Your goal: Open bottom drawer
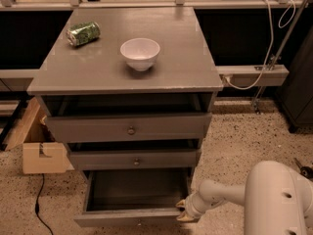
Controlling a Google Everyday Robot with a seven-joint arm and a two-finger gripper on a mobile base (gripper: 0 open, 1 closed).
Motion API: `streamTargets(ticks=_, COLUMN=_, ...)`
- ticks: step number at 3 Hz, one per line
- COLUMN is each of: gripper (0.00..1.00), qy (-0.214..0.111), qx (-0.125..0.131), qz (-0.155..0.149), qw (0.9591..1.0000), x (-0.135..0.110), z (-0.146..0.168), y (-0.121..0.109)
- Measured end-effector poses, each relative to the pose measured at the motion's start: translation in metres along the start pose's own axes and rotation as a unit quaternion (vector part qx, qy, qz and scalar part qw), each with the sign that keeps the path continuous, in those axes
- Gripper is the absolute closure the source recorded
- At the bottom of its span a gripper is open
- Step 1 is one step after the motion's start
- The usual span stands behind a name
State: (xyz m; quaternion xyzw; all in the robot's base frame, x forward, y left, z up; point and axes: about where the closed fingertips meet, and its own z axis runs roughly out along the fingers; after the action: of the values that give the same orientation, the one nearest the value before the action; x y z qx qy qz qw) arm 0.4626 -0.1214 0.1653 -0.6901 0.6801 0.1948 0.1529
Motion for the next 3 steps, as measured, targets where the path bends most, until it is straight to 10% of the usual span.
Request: streamTargets(ticks=3, gripper=0.0, qy=-0.006, qx=0.019, qz=0.003, qw=0.9998, x=-0.005, z=-0.048, y=-0.008)
